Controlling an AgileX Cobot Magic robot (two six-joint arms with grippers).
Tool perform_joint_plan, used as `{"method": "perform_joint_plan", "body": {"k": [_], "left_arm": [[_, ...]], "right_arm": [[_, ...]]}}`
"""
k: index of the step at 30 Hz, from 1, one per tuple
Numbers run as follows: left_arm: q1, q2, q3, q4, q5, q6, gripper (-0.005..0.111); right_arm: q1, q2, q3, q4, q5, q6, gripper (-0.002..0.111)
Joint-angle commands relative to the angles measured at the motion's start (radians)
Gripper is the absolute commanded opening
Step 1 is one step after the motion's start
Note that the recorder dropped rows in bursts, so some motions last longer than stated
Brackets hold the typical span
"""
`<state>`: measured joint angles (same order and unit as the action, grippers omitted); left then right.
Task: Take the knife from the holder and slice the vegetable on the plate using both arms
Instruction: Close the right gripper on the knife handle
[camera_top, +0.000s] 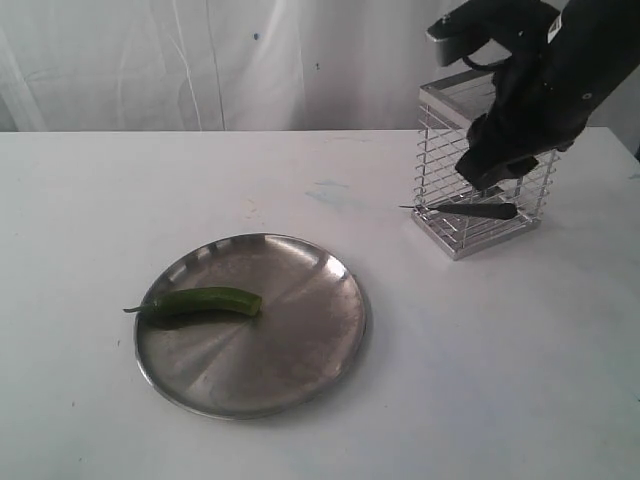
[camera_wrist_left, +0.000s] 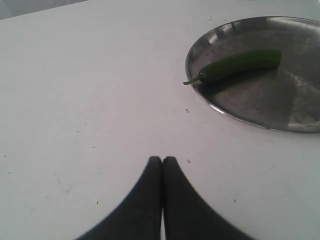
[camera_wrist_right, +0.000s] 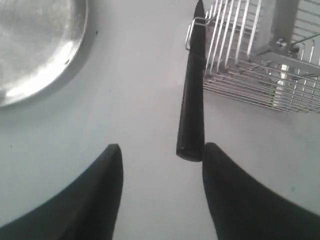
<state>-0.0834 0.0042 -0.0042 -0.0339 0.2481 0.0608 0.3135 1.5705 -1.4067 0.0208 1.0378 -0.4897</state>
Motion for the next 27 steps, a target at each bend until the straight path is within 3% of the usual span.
{"method": "perform_joint_plan", "body": {"k": [1,4,16,27], "left_arm": [[0.001,-0.004,0.004,-0.010,-0.003,-0.002,0.000],[0.001,-0.004,0.004,-0.010,-0.003,-0.002,0.000],[0.001,-0.004,0.004,-0.010,-0.003,-0.002,0.000],[0.001,-0.004,0.004,-0.010,-0.003,-0.002,0.000]], "right_arm": [[0.030,-0.009,0.052,-0.004,0.061,-0.174,0.054],[0.050,-0.010,0.105,-0.070,0.032,-0.205,0.060],[0.054,-0.010,0.226,-0.296,-0.150,-0.204,0.060],[0.054,-0.008,0.268,-0.325,-0.292,-0.183,0.051]]}}
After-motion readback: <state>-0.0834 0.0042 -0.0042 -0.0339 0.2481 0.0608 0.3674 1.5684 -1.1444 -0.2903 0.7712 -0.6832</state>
